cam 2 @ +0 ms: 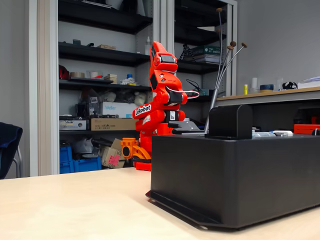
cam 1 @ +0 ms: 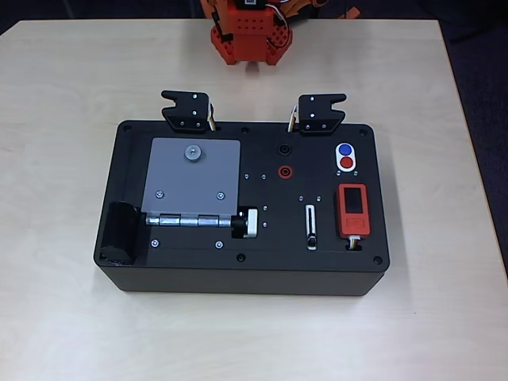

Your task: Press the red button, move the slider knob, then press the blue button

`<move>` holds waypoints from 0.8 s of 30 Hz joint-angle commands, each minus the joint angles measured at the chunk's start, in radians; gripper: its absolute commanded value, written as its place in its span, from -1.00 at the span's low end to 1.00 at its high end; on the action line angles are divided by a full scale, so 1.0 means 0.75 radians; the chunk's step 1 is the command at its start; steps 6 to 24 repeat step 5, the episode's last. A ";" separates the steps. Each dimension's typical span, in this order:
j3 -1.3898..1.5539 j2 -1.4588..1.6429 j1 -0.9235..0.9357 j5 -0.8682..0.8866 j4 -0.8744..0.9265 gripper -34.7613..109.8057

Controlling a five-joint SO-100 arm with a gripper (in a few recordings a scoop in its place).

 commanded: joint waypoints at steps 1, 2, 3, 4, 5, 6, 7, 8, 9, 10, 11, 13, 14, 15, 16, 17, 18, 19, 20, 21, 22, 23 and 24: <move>0.002 -0.006 -0.010 0.096 -0.008 -0.52; 0.002 -0.006 -0.010 0.096 -0.008 -0.52; 0.002 -0.006 -0.010 0.096 -0.008 -0.52; 0.002 -0.006 -0.010 0.096 -0.008 -0.52; 0.002 -0.006 -0.010 0.096 -0.008 -0.52; 0.002 -0.006 -0.010 0.096 -0.008 -0.52; 0.002 -0.006 -0.010 0.096 -0.008 -0.52; 0.002 -0.006 -0.010 0.096 -0.008 -0.52; 0.002 -0.006 -0.010 0.096 -0.008 -0.52; 0.002 -0.006 -0.010 0.096 -0.008 -0.52; 0.002 -0.006 -0.010 0.096 -0.008 -0.52; 0.002 -0.006 -0.010 0.096 -0.008 -0.52; 0.002 -0.006 -0.010 0.096 -0.008 -0.52; 0.002 -0.006 -0.010 0.096 -0.008 -0.52; 0.002 -0.006 -0.010 0.096 -0.008 -0.52; 0.002 -0.006 -0.010 0.096 -0.008 -0.52; 0.002 -0.006 -0.010 0.096 -0.008 -0.52; 0.002 -0.006 -0.010 0.096 -0.008 -0.52; 0.002 -0.006 -0.010 0.096 -0.008 -0.52; 0.002 -0.006 -0.010 0.096 -0.008 -0.52; 0.002 -0.006 -0.010 0.096 -0.008 -0.52; 0.002 -0.006 -0.010 0.096 -0.008 -0.52; 0.002 -0.006 -0.010 0.096 -0.008 -0.52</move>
